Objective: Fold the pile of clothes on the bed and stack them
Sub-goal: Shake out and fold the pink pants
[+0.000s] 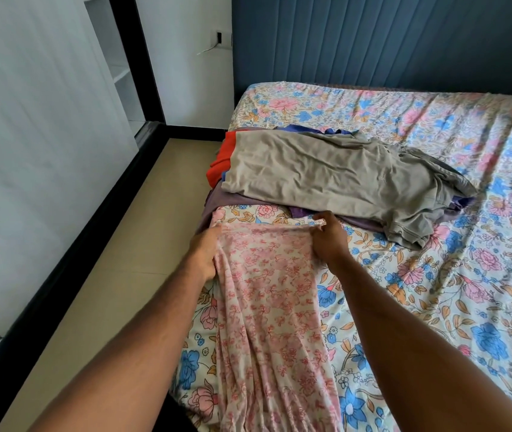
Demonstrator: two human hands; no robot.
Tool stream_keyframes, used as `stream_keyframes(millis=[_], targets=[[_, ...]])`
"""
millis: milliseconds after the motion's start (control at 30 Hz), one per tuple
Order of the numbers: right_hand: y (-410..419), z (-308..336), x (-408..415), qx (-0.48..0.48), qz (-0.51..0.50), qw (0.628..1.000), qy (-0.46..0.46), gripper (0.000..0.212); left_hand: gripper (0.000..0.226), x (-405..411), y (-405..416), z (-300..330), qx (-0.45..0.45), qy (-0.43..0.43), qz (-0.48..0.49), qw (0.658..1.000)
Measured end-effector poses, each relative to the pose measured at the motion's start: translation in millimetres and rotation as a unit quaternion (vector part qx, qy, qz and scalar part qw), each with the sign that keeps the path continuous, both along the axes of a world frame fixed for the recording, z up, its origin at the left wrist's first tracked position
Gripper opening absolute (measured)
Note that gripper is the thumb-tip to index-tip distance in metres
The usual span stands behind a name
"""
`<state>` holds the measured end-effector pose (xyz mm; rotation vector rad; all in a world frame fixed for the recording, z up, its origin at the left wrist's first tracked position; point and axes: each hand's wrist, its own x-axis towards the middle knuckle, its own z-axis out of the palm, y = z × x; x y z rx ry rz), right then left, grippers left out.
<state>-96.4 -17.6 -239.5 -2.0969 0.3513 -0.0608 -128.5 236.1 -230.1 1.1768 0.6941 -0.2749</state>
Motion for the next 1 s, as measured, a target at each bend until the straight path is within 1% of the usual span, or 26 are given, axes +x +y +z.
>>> stream_keyframes(millis=[33,100,167,200,267,333,400,467,500,567,600,667,733,800,867,900,933,1000], targets=[[1,1,1,-0.009,-0.005,1.000,-0.017,0.030,0.015,3,2,-2,0.040,0.001,-0.011,0.999],[1,5,2,-0.025,-0.027,0.998,-0.052,0.031,0.006,8,8,-7,0.127,-0.006,0.014,0.992],[2,7,-1,-0.025,-0.027,0.998,-0.051,0.028,0.008,8,15,-11,0.173,-0.012,0.047,0.984],[3,7,-3,-0.022,-0.009,0.999,-0.031,0.030,0.009,4,16,-10,0.184,-0.016,0.048,0.982],[3,6,-11,-0.018,0.026,0.999,0.008,0.048,0.024,-12,12,-6,0.207,-0.029,0.032,0.977],[2,6,-25,0.006,0.022,1.000,0.007,0.058,0.032,-39,2,1,0.261,-0.048,0.025,0.964],[2,3,-45,0.043,0.007,0.999,-0.009,0.059,0.036,-66,-6,2,0.302,-0.057,0.013,0.951],[3,-2,-73,0.045,0.000,0.999,-0.022,0.062,0.038,-92,-12,-5,0.304,-0.046,-0.002,0.951],[3,-5,-89,0.031,0.000,0.999,-0.033,0.066,0.038,-104,-14,-10,0.308,-0.039,-0.010,0.951],[5,-10,-113,0.013,0.015,0.999,-0.045,0.073,0.033,-119,-16,-15,0.323,-0.048,-0.037,0.944],[5,-12,-124,0.004,0.025,0.999,-0.047,0.072,0.027,-126,-17,-15,0.320,-0.059,-0.043,0.945],[3,-11,-142,-0.010,0.021,0.999,-0.043,0.064,0.019,-133,-12,-15,0.279,-0.059,-0.017,0.958],[-3,-9,-154,-0.003,-0.009,0.999,-0.035,0.055,0.021,-140,-3,-16,0.237,-0.035,0.027,0.970],[-9,-3,-167,-0.001,-0.013,1.000,-0.012,0.056,0.026,-156,0,-12,0.203,-0.019,0.008,0.979],[-12,2,-181,-0.035,0.037,0.998,0.042,0.062,0.040,-176,-7,-8,0.201,-0.012,-0.056,0.978],[-10,7,-193,-0.062,0.074,0.993,0.070,0.064,0.041,-189,-12,-8,0.221,-0.023,-0.085,0.971],[-9,9,-200,-0.085,0.109,0.986,0.095,0.065,0.037,-195,-16,-11,0.241,-0.034,-0.106,0.964],[-7,13,-216,-0.108,0.146,0.978,0.106,0.058,0.018,-209,-24,-12,0.260,-0.055,-0.124,0.956]])
